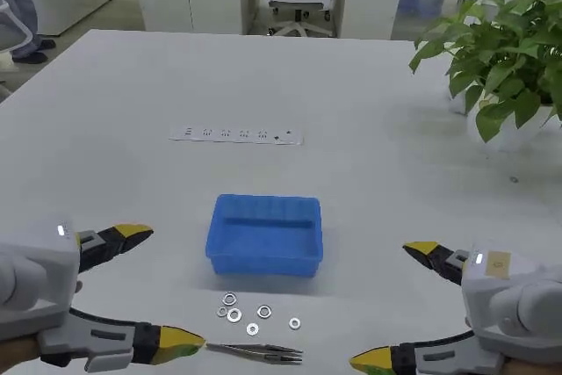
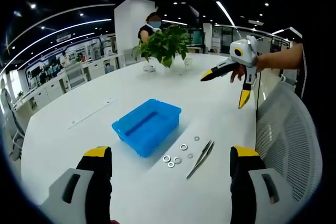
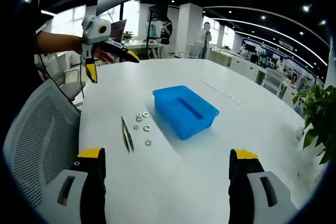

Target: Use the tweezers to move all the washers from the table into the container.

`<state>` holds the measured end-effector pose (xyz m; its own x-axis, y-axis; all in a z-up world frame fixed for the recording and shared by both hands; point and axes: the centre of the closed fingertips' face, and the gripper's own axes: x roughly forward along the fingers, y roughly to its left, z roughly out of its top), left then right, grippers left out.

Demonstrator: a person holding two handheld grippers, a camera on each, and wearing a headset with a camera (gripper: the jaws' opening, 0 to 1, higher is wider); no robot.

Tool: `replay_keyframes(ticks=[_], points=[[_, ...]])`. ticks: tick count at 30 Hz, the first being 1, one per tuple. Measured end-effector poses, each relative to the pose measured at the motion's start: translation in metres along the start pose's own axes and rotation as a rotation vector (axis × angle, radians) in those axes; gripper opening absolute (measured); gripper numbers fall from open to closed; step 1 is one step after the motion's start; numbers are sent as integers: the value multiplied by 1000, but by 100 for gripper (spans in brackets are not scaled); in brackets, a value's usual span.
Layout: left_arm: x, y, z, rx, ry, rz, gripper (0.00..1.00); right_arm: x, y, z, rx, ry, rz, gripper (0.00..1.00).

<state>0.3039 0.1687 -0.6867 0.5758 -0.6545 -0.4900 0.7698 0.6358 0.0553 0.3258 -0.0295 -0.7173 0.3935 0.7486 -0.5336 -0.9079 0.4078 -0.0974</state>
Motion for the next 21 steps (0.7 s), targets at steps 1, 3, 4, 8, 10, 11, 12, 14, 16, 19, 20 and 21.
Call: replay_keyframes(ticks=[1,3,4,8,10,11,12,14,16,19,20,21], points=[[0,0,0,1,1,0,99,0,0,0,-1,0,0,99],[0,0,0,3,2,0,99,0,0,0,-3,0,0,99],[0,0,0,4,2,0,99,-1,-1,0,-4,0,-1,99],[-1,1,1,7,1,0,99,-1,-1,0,-7,2,-1,98],[-1,1,2,10,-1,1,99,-1,-1,0,-10,3,-1,98],[-1,1,2,11,0,1,99,-2,-1,0,-10,2,-1,98],[-1,1,2,12,-1,1,99,-2,-1,1,-10,2,-2,98],[-1,2,2,13,-2,0,99,-2,-2,1,-11,2,-3,98],[-1,2,3,15,-1,0,99,-2,-2,1,-10,1,-2,98],[-1,2,3,17,-1,-3,99,-2,-2,1,-10,3,-3,98],[-1,2,3,17,-1,-3,99,-2,-2,1,-10,3,-3,98],[-1,2,3,18,-1,-4,99,-2,-2,1,-10,1,-2,98]])
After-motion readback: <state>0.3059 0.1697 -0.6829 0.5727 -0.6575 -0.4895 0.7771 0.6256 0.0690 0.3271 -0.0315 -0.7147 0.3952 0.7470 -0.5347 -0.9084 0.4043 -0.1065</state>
